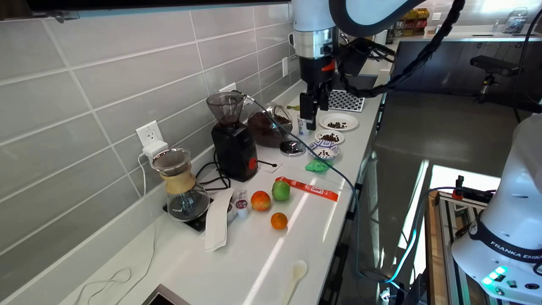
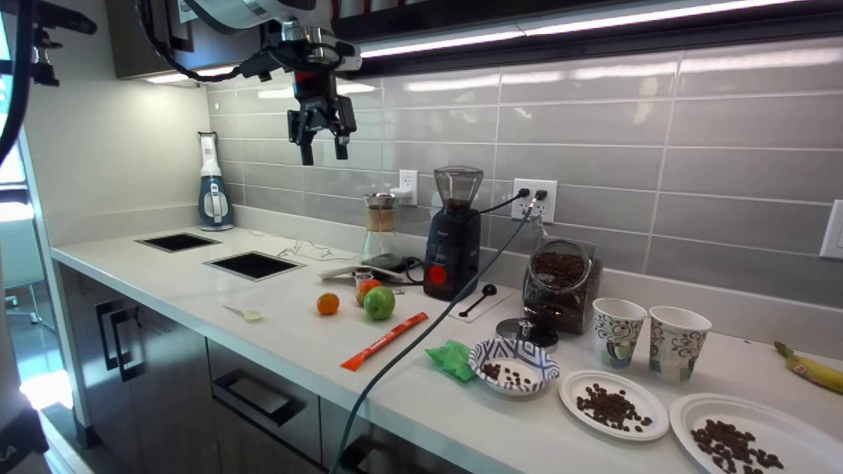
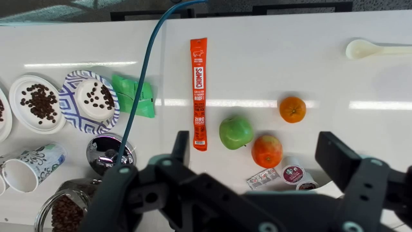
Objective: Pour the contents from the left cup into the right cup
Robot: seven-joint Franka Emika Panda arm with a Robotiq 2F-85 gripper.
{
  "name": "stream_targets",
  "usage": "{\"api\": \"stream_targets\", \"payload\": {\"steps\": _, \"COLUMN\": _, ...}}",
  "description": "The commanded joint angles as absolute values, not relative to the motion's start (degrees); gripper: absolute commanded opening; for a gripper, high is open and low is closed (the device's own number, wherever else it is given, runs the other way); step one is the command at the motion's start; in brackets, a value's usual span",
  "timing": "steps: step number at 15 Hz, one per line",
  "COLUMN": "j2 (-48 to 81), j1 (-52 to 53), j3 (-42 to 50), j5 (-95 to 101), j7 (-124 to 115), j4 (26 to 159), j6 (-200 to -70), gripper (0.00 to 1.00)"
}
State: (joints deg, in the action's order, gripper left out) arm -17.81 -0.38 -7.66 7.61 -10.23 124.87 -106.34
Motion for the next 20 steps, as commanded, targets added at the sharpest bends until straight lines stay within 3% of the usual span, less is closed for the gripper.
{"api": "stream_targets", "payload": {"steps": 1, "j2": -16.0, "j1": -1.9, "j3": -4.3, "j5": 6.6, "j7": -13.6, "j4": 123.9, "j6": -105.7, "gripper": 1.00}}
{"api": "stream_targets", "payload": {"steps": 7, "j2": -14.9, "j1": -8.6, "j3": 6.5, "j5": 3.2, "j7": -14.0, "j4": 125.8, "j6": -112.8, "gripper": 1.00}}
{"api": "stream_targets", "payload": {"steps": 11, "j2": -11.2, "j1": -11.5, "j3": 11.6, "j5": -2.6, "j7": -13.4, "j4": 126.8, "j6": -126.9, "gripper": 1.00}}
{"api": "stream_targets", "payload": {"steps": 16, "j2": -4.7, "j1": -14.2, "j3": 14.6, "j5": -5.5, "j7": -14.2, "j4": 126.2, "j6": -139.8, "gripper": 1.00}}
{"api": "stream_targets", "payload": {"steps": 20, "j2": -3.8, "j1": -14.8, "j3": 14.9, "j5": -5.3, "j7": -13.8, "j4": 125.9, "j6": -139.2, "gripper": 1.00}}
